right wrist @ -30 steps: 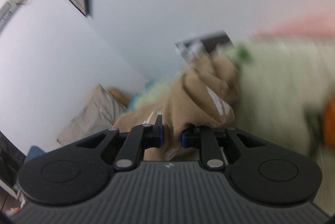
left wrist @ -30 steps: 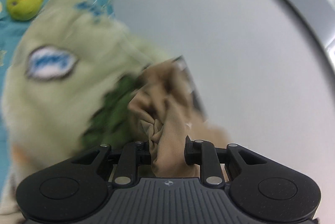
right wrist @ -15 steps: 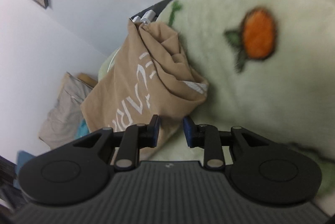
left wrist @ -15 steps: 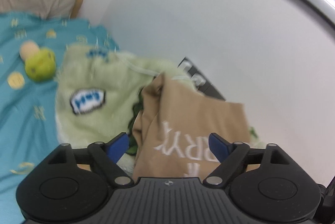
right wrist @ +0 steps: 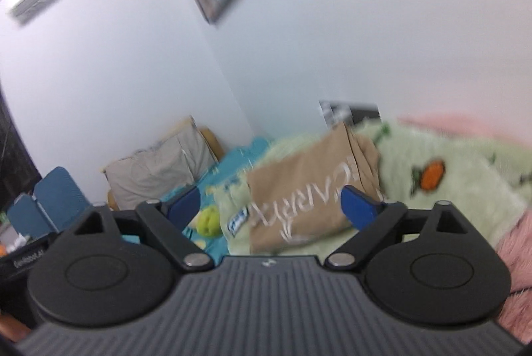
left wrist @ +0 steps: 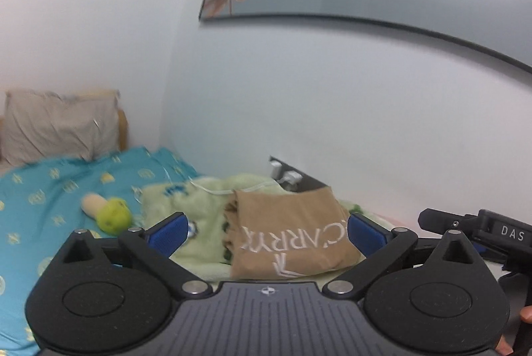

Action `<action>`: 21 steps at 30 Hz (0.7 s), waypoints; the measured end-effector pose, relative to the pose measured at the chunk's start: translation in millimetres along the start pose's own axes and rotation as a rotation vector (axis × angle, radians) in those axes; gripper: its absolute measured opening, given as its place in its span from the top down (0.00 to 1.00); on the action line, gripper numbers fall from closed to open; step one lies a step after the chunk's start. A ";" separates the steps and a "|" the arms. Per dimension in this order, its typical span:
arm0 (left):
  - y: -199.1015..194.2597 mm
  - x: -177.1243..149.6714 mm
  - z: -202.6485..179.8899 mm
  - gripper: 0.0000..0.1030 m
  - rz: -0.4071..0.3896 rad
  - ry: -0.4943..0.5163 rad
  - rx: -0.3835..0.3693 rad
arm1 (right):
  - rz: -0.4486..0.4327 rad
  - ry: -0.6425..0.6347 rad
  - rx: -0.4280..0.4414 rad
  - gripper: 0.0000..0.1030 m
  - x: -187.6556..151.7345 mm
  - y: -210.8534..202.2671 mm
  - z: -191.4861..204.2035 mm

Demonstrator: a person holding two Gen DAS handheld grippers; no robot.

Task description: Fold clothes

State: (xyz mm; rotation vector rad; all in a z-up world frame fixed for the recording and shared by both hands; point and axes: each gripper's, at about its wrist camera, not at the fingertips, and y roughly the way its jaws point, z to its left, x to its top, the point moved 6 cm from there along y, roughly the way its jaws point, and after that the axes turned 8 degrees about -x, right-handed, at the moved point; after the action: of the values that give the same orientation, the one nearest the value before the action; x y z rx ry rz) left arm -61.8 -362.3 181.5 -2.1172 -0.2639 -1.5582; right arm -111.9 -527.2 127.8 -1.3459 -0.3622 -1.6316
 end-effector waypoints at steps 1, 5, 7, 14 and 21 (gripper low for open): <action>-9.5 -1.9 -0.8 0.00 -0.018 0.005 0.010 | -0.020 -0.031 0.004 0.10 -2.6 -5.0 4.2; -32.4 -17.9 -3.0 0.00 -0.073 0.022 0.014 | -0.059 -0.103 -0.007 0.10 -18.8 -11.3 13.5; -38.9 -26.1 -4.1 0.00 -0.090 0.026 0.013 | -0.087 -0.137 -0.019 0.10 -26.1 -13.7 16.9; -43.7 -48.7 -8.7 0.00 -0.116 0.090 0.045 | -0.167 -0.219 -0.035 0.10 -45.4 -23.6 28.5; -28.5 -66.8 -2.4 0.00 -0.137 0.118 0.089 | -0.211 -0.306 -0.082 0.11 -64.5 -11.8 32.6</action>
State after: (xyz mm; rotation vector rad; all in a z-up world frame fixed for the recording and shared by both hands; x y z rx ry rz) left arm -98.0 -330.2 127.3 -1.9670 -0.4364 -1.7097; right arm -106.1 -467.0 86.4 -1.6724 -0.6432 -1.6243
